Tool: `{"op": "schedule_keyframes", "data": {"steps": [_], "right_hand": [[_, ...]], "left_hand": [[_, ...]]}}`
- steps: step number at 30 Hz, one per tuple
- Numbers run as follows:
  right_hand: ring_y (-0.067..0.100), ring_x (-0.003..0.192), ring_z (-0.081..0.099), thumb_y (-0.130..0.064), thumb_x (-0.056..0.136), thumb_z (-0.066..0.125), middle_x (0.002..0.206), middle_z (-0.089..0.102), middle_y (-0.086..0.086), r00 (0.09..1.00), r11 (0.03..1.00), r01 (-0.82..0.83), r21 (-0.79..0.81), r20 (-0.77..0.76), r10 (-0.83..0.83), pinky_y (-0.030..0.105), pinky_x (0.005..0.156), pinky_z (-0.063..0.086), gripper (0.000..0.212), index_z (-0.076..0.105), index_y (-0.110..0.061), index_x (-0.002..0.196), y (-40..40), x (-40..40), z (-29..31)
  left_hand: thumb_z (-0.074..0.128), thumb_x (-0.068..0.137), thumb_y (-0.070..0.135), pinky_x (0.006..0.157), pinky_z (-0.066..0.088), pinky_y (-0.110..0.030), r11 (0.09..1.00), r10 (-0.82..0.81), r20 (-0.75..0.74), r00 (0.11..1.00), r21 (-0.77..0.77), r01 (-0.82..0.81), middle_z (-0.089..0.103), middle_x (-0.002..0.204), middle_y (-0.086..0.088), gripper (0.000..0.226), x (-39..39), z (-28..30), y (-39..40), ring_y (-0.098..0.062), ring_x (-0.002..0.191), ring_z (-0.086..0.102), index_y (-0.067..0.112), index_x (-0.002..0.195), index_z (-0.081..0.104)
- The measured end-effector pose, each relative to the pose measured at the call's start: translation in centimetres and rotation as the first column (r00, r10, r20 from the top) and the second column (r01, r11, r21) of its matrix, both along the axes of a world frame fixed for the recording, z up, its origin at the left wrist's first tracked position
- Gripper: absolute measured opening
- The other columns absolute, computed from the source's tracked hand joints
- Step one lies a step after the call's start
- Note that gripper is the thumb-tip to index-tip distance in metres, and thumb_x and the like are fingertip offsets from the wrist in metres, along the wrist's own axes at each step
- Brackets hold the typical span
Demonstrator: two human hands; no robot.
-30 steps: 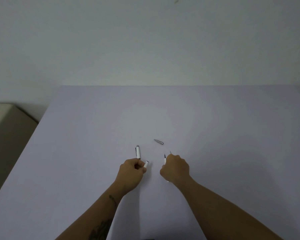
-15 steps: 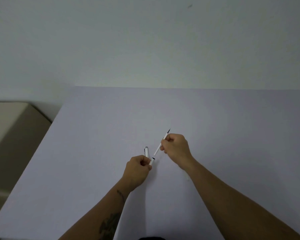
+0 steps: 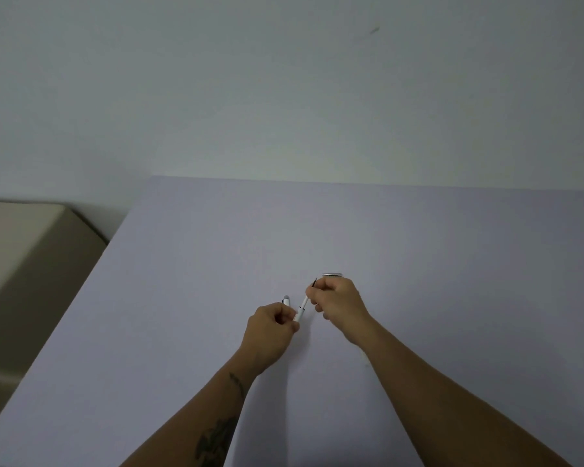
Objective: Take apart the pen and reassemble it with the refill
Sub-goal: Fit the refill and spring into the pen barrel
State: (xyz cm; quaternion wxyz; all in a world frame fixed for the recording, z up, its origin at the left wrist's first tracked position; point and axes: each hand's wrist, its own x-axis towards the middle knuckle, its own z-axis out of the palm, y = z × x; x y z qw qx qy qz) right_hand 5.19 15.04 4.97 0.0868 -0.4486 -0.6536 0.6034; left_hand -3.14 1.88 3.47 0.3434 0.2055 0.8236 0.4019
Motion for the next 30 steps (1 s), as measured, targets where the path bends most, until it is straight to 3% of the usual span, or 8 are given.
{"op": "schedule_keyframes", "data": {"steps": [8,12,16,20,25,27,30], "right_hand": [[0.016,0.073,0.066,-0.019,0.079,0.073,0.078,0.071,-0.001,0.996,0.997,-0.073,0.039,0.06,0.071,0.028,0.068,0.052,0.009,0.075,-0.018,0.087,2.7,-0.7,-1.7],[0.022,0.098,0.067,-0.016,0.082,0.067,0.105,0.071,0.006,0.969,0.951,-0.126,0.284,0.24,0.056,0.027,0.084,0.051,0.024,0.072,-0.014,0.105,7.0,-1.4,-3.3],[0.028,0.113,0.056,-0.016,0.084,0.059,0.126,0.055,0.009,0.858,0.823,-0.389,0.414,0.487,0.16,0.034,0.089,0.048,0.038,0.063,-0.016,0.122,9.5,-2.3,-5.4],[0.032,0.108,0.05,-0.013,0.084,0.055,0.12,0.048,0.011,0.806,0.723,-0.507,0.469,0.555,0.206,0.037,0.08,0.047,0.032,0.059,-0.015,0.115,9.8,-3.0,-7.0],[0.032,0.102,0.051,-0.015,0.082,0.056,0.109,0.053,0.012,0.74,0.603,-0.614,0.509,0.637,0.217,0.035,0.073,0.043,0.014,0.055,-0.011,0.095,8.9,-3.6,-7.4],[0.032,0.098,0.057,-0.018,0.081,0.056,0.103,0.059,0.011,0.732,0.631,-0.612,0.477,0.643,0.225,0.035,0.071,0.045,0.009,0.052,-0.012,0.087,8.4,-3.9,-7.0],[0.027,0.086,0.064,-0.02,0.084,0.058,0.09,0.066,0.006,0.883,0.846,-0.36,0.393,0.437,0.173,0.031,0.072,0.051,0.011,0.065,-0.011,0.087,7.2,-4.7,-5.6]], "left_hand": [[0.066,0.083,0.012,0.057,0.048,-0.025,1.0,0.016,-0.01,1.0,-0.005,-0.016,0.065,0.071,-0.003,0.007,-1.1,-0.3,1.1,-0.014,0.06,0.055,0.016,0.078,0.07],[0.066,0.084,0.012,0.053,0.046,-0.019,0.999,0.033,0.004,0.999,-0.023,-0.033,0.066,0.071,-0.004,0.009,-2.2,-0.6,1.6,-0.006,0.055,0.057,0.017,0.077,0.069],[0.065,0.085,0.011,0.048,0.044,-0.012,0.999,0.04,0.019,0.999,-0.028,-0.039,0.065,0.068,0.005,0.011,-2.9,-1.0,2.0,0.002,0.046,0.057,0.018,0.078,0.069],[0.066,0.084,0.011,0.056,0.048,-0.024,0.997,0.052,0.012,0.999,-0.064,-0.051,0.066,0.074,-0.001,0.008,-3.3,-1.3,1.7,-0.013,0.06,0.056,0.016,0.081,0.071],[0.065,0.083,0.014,0.061,0.051,-0.03,0.994,0.058,0.01,0.998,-0.089,-0.057,0.065,0.075,-0.003,0.008,-3.7,-1.2,0.6,-0.016,0.062,0.055,0.019,0.077,0.068],[0.065,0.084,0.015,0.063,0.052,-0.031,0.994,0.063,0.005,0.998,-0.091,-0.062,0.064,0.075,-0.003,0.009,-4.0,-1.0,0.4,-0.016,0.063,0.055,0.019,0.076,0.067],[0.065,0.085,0.014,0.062,0.051,-0.03,0.994,0.06,-0.005,0.998,-0.092,-0.06,0.064,0.075,-0.003,0.01,-4.1,-0.4,0.3,-0.016,0.063,0.054,0.018,0.076,0.065]]}}
